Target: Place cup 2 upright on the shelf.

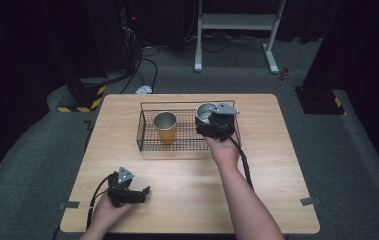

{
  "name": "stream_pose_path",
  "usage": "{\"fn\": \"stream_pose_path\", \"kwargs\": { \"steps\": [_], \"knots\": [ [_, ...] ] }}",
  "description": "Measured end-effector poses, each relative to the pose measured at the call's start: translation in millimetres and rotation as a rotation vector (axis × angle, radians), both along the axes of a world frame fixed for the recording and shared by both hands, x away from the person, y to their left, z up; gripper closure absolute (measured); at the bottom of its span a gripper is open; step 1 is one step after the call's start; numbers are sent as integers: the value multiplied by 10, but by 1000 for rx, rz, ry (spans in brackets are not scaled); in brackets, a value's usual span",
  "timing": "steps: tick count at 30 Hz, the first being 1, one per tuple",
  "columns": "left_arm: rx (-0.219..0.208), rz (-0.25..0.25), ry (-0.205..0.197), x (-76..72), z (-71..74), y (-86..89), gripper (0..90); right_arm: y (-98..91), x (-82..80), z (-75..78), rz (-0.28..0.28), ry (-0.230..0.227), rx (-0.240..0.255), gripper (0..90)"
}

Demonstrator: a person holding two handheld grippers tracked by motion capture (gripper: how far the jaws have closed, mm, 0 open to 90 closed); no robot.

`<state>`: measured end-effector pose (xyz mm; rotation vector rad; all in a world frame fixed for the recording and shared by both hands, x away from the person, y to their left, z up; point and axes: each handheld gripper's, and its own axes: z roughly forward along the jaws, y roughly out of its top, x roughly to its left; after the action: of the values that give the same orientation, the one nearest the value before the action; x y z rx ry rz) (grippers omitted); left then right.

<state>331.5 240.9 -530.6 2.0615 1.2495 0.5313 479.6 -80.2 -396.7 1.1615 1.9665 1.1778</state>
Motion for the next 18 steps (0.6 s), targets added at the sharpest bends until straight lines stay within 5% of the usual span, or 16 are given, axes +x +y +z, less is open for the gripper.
{"fn": "stream_pose_path", "kwargs": {
  "steps": [18],
  "knots": [
    [-3,0,1,1,-2,-4,9,47,319,-40,-58,43,-11,184]
  ]
}}
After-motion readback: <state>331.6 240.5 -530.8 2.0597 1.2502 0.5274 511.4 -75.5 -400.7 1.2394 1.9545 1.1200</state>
